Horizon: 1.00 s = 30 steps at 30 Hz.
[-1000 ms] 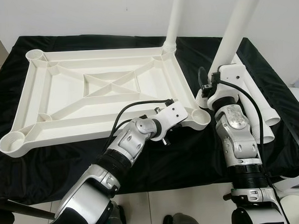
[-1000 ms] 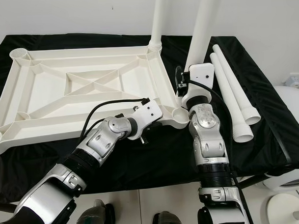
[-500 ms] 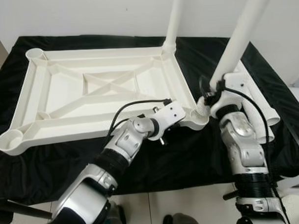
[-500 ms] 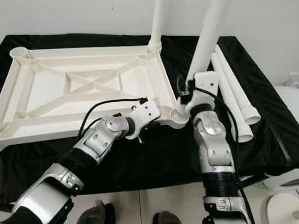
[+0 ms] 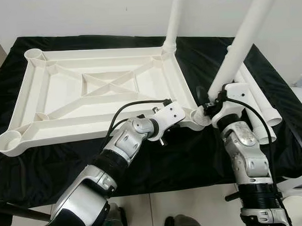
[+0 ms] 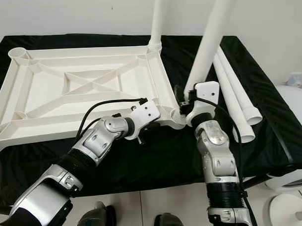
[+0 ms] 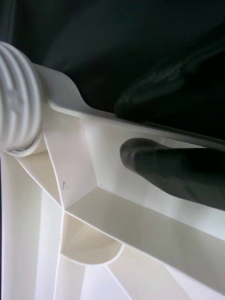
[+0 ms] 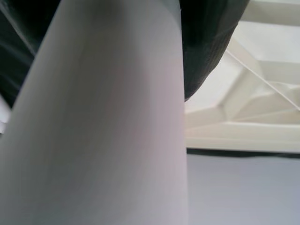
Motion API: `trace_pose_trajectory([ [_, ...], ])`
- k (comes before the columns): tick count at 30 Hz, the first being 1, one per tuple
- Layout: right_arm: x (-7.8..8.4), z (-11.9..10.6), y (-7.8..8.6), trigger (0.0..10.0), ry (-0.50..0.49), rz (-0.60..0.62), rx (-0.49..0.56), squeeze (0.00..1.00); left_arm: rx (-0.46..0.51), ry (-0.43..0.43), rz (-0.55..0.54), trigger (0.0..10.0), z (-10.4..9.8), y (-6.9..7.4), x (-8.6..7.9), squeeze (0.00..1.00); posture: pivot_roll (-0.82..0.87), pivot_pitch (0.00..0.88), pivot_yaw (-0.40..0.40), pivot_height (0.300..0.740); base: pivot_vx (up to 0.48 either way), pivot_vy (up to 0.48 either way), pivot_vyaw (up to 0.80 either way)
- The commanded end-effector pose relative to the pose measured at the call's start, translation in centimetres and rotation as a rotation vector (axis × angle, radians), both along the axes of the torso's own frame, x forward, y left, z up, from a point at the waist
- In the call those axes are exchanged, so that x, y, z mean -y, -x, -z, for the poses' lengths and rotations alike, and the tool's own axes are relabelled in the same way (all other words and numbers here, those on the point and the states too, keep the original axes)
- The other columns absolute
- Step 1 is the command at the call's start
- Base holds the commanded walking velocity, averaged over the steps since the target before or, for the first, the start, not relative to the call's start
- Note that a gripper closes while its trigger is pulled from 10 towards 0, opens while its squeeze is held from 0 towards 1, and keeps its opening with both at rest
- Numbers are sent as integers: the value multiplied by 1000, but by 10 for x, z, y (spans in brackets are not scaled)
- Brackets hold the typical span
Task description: Building children table
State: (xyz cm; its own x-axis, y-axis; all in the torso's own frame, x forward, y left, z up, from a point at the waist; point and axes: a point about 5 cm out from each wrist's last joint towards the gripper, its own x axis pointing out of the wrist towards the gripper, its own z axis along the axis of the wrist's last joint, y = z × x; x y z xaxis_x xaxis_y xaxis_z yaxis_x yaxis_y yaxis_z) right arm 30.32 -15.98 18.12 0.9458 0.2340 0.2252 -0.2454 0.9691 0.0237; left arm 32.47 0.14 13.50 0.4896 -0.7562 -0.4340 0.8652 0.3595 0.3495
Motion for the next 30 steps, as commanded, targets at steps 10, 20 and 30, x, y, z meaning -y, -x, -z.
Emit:
trace_pose_trajectory([
  [10,13,23,-8,10000,-26,24,-61,0,66,-5,23,10000,-11,0,4,0,-10,67,-22,740,0,0,0],
  [20,25,26,-3,10000,-5,56,-63,0,70,-5,25,10000,-12,1,4,0,-6,72,-20,740,0,0,0],
  [30,22,35,-4,10000,53,14,-91,0,74,-1,30,10000,-13,2,5,0,-9,70,-15,740,0,0,0],
])
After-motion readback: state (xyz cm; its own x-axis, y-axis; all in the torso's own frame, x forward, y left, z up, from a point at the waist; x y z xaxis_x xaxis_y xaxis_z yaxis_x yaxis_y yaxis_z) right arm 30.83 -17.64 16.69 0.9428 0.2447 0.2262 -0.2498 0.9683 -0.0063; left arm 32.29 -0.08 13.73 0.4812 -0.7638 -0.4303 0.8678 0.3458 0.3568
